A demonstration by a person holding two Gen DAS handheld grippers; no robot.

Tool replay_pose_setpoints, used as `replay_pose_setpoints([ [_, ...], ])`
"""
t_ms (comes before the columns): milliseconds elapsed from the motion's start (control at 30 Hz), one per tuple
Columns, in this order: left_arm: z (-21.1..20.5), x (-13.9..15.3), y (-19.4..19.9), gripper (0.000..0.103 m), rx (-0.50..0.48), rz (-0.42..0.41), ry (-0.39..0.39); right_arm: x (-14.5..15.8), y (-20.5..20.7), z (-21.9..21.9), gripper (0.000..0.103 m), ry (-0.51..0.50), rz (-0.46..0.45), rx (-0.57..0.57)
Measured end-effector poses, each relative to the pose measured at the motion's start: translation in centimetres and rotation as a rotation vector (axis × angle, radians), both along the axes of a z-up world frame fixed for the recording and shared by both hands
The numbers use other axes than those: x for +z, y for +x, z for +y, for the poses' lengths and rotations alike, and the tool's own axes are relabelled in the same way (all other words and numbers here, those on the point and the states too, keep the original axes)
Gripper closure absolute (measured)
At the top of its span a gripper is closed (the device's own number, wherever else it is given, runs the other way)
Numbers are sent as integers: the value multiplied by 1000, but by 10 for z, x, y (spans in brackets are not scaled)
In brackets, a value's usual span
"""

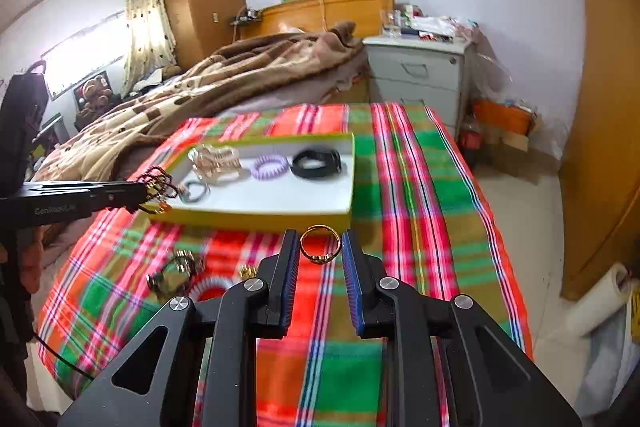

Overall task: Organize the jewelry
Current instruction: 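Carry the ring and beaded bracelet into the yellow box with both tools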

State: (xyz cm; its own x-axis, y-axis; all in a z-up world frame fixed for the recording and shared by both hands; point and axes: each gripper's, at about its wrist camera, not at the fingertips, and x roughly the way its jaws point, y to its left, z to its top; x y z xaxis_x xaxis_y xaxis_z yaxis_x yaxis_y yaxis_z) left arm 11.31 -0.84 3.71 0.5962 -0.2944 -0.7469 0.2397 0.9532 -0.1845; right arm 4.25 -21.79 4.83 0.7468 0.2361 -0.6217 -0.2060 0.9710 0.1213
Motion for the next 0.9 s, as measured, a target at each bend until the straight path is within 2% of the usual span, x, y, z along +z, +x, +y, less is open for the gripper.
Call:
replay_pose_setpoints([
  [167,-1,3,23,91,-9,3,-11,10,29,8,80,3,-15,32],
  [367,-8,-6,57,91,-27,23,-16,6,67,20,80,0,5,66],
  [633,-12,-30,93,91,-23,72,-34,-22,119,30,80,5,87,83],
  [900,-21,-48,108,91,-33,97,-9,-47,144,35,81,-27,158,97],
])
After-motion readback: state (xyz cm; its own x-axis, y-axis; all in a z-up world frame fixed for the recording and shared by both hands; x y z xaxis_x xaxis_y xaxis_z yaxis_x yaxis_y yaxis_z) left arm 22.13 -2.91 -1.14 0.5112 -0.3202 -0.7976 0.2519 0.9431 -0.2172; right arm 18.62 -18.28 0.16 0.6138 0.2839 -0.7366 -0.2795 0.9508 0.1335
